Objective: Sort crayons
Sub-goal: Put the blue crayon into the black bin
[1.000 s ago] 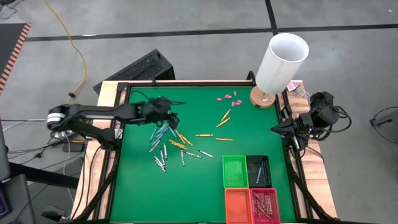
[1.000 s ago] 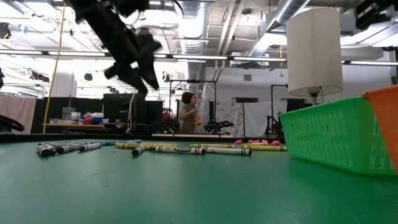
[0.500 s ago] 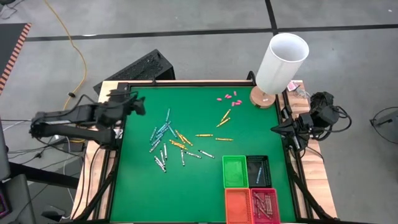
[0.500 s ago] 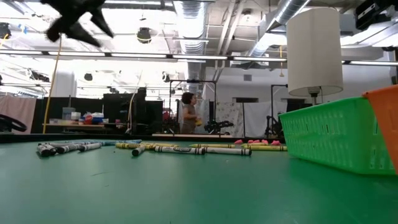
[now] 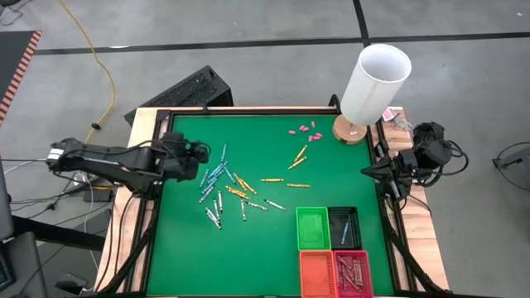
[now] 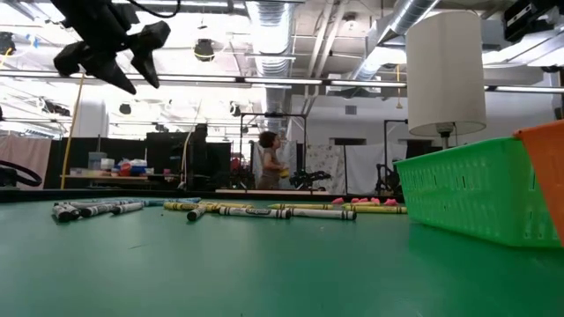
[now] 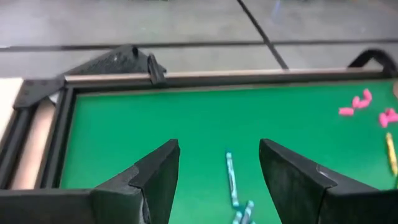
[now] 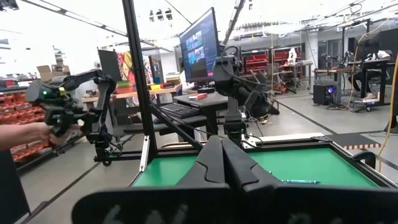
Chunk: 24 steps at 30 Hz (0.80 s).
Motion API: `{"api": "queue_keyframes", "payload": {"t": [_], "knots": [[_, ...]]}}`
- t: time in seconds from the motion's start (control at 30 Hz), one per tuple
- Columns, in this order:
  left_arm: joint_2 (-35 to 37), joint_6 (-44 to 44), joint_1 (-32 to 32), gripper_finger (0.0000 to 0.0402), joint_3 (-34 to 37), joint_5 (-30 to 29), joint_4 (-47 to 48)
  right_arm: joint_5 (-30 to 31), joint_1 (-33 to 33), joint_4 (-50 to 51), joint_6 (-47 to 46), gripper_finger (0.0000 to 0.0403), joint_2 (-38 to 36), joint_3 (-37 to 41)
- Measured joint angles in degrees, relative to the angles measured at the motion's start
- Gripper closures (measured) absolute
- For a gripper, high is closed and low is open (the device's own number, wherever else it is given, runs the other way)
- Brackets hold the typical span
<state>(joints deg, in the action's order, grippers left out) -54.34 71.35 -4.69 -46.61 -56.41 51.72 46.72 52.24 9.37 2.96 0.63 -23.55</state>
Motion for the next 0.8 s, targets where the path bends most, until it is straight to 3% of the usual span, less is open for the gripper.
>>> {"api": "queue_keyframes", "payload": {"t": [0.2,0.43,0.6,0.8], "knots": [[-0.46,4.52,-3.07,0.0191,2.4,4.29,-1.77,0.0,-0.01,0.22,0.0,0.0403,0.01,0.0],[9.9,18.68,-13.81,0.0191,13.3,-5.6,-5.64,0.05,-0.01,0.46,0.03,0.0403,-0.01,0.0],[15.23,10.73,-14.27,0.0191,19.68,-5.64,-16.27,0.22,-0.01,0.42,1.4,0.0403,0.01,0.0],[11.87,-2.75,-5.75,0.0191,21.27,7.59,-27.22,0.31,-0.01,0.44,1.6,0.0403,-0.01,0.0]]}}
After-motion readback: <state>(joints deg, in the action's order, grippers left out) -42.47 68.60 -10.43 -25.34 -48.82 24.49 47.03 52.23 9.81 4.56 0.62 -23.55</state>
